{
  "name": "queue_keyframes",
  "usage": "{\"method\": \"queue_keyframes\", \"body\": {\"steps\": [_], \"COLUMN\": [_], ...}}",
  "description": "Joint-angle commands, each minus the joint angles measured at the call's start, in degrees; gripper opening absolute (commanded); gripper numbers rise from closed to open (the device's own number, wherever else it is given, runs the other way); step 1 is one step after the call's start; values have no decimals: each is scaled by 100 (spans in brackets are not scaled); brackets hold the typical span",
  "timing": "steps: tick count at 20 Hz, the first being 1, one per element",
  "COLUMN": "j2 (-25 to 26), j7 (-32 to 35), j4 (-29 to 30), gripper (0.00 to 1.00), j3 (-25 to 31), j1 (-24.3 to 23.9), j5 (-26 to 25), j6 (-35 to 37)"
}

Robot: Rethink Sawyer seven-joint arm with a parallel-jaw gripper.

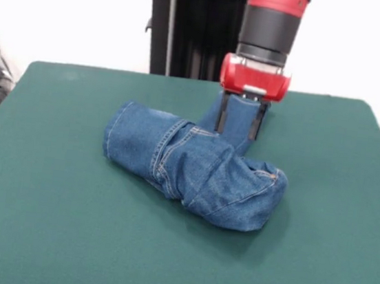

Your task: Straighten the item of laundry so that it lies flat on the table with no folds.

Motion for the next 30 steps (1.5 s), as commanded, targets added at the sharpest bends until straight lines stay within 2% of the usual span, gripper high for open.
{"method": "queue_keyframes", "body": {"steps": [1,7,11,16,19,22,24,28,30], "j2": [718,621,187,-490,-642,-580,-580,-636,-508], "j7": [1854,1983,1958,1927,1923,1878,1933,1774,1797], "j4": [173,312,609,1164,1447,1553,1564,1411,1333], "gripper": [100,100,100,100,100,100,100,100,100], "j3": [734,583,418,-49,-312,-540,-422,85,260], "j1": [-52,25,193,796,1163,1498,1413,855,639], "j5": [163,229,379,1014,1391,1675,1658,1171,1020], "j6": [-859,-1706,-1977,-2638,-3260,-4170,-3788,-2633,-2471]}}
